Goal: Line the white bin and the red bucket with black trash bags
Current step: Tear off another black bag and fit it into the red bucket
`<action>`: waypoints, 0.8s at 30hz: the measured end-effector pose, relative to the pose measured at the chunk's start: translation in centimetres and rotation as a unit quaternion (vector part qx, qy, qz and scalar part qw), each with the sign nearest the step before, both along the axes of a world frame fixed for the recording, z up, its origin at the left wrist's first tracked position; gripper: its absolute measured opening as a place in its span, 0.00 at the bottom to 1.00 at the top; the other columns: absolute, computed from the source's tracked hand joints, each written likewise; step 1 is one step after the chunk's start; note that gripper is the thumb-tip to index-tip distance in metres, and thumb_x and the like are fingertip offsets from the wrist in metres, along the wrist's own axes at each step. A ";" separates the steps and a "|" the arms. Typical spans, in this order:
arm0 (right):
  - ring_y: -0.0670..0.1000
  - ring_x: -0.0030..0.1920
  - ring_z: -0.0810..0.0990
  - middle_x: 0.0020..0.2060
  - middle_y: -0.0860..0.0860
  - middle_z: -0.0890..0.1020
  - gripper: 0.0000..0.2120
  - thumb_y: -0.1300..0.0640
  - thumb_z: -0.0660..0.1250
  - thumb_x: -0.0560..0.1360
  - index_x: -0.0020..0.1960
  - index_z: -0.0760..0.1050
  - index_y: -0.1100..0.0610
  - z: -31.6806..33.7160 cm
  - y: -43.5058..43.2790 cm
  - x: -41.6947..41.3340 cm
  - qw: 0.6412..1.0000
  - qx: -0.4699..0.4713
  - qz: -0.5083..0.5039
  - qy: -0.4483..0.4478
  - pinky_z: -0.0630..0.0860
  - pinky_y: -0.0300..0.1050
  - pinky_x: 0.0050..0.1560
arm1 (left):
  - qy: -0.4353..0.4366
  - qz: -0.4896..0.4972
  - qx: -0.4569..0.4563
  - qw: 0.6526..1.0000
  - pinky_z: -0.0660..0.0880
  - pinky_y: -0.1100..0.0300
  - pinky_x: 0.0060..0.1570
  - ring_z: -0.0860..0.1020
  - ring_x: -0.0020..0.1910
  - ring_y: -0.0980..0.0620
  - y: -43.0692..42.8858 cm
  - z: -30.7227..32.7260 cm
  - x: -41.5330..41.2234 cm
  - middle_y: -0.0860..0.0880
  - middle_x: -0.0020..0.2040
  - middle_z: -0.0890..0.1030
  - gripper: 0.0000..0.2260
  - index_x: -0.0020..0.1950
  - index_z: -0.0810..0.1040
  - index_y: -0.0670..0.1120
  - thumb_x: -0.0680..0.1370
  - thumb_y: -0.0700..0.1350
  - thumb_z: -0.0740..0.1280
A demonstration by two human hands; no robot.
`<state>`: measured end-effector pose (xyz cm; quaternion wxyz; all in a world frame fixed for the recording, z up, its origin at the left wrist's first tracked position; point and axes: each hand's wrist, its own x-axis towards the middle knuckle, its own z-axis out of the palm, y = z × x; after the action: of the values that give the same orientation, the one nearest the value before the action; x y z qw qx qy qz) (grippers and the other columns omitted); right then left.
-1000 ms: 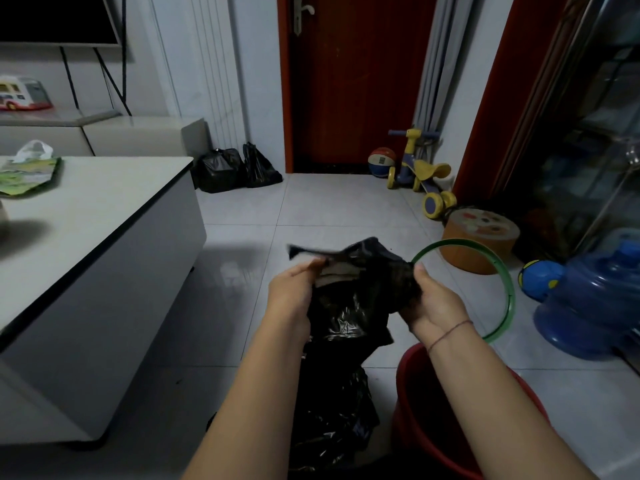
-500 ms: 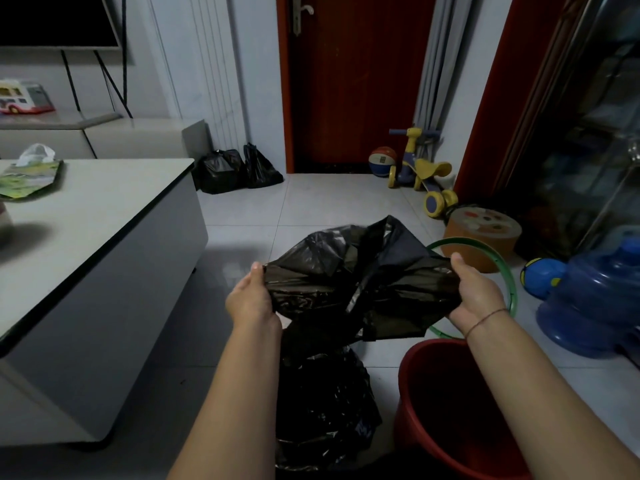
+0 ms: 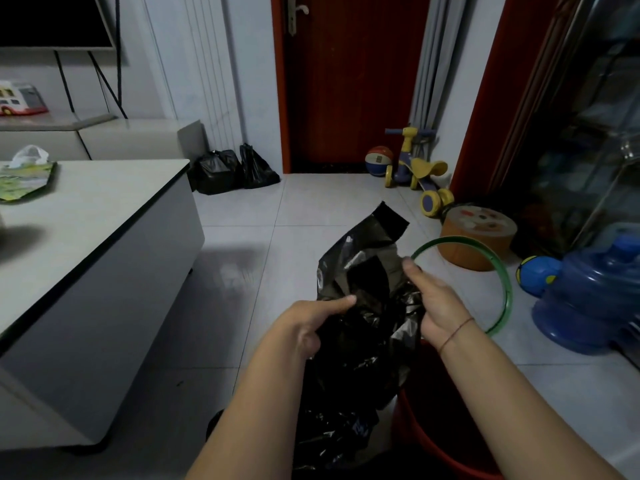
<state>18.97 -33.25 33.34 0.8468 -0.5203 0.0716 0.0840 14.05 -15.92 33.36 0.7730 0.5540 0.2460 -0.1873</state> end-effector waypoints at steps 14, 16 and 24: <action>0.52 0.50 0.84 0.50 0.56 0.85 0.13 0.57 0.71 0.72 0.55 0.80 0.61 -2.8 1.0 -2.6 0.974 -0.121 0.189 -0.010 0.81 0.40 0.47 | 0.024 0.058 -0.032 0.997 0.79 0.53 0.37 0.81 0.32 0.43 -0.3 0.3 0.3 0.40 0.33 0.82 0.14 0.40 0.80 0.39 0.81 0.44 0.61; 0.54 0.48 0.85 0.48 0.58 0.85 0.11 0.60 0.70 0.72 0.54 0.80 0.63 -2.6 1.2 -2.6 0.980 -0.098 0.172 -0.004 0.82 0.43 0.46 | 0.023 0.053 -0.038 0.998 0.79 0.56 0.27 0.81 0.25 0.45 -0.3 0.4 0.3 0.41 0.29 0.82 0.14 0.39 0.79 0.38 0.81 0.42 0.60; 0.56 0.30 0.84 0.33 0.59 0.85 0.10 0.58 0.63 0.78 0.47 0.78 0.64 0.1 -0.6 -1.1 0.982 -0.020 0.122 0.143 0.81 0.48 0.28 | 0.006 0.080 -0.089 0.993 0.77 0.55 0.28 0.79 0.19 0.49 1.9 0.7 0.2 0.43 0.23 0.80 0.18 0.37 0.77 0.40 0.83 0.44 0.57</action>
<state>17.84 -33.87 33.44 0.8007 -0.5243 0.1300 0.2589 14.28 -14.06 34.05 0.8303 0.4602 0.2764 -0.1495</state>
